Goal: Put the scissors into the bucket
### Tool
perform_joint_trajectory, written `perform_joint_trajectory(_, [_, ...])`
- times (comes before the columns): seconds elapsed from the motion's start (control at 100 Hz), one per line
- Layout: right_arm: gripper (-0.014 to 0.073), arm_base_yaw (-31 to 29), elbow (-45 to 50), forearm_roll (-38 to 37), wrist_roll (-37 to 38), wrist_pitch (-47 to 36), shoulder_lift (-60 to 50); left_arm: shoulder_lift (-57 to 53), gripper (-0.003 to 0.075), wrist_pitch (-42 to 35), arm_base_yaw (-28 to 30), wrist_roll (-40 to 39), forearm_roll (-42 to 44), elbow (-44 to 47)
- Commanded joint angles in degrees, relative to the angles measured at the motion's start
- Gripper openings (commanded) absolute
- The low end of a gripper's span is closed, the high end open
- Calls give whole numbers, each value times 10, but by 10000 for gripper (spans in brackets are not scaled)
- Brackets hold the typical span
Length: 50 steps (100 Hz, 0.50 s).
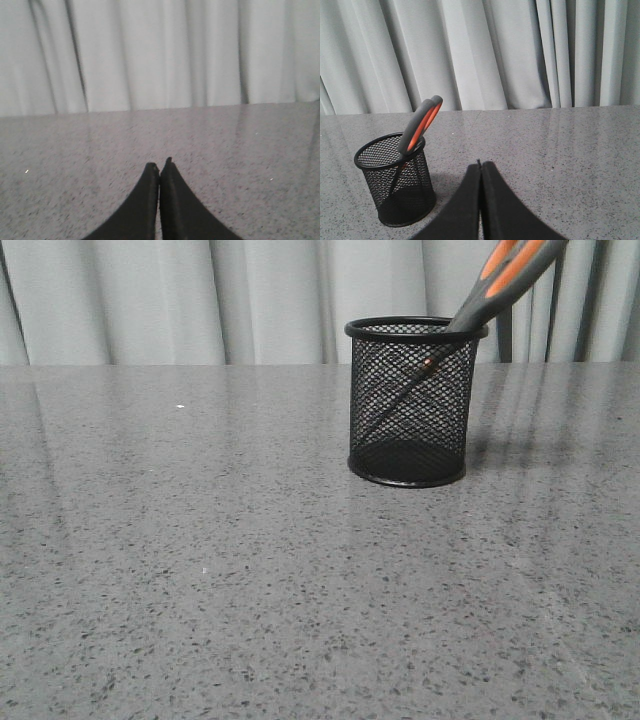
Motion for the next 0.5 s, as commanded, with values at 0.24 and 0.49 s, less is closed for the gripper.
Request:
perform_joint_trajectory(0.24, [-66,-2,-15,3,-3,-46,5,-33,-21,11,37,-9,-3,17])
perform_joint_trajectory(0.49, [-66,-2,-15,3,-3,-46,5,-33,-21,9,37,-9,-9,16])
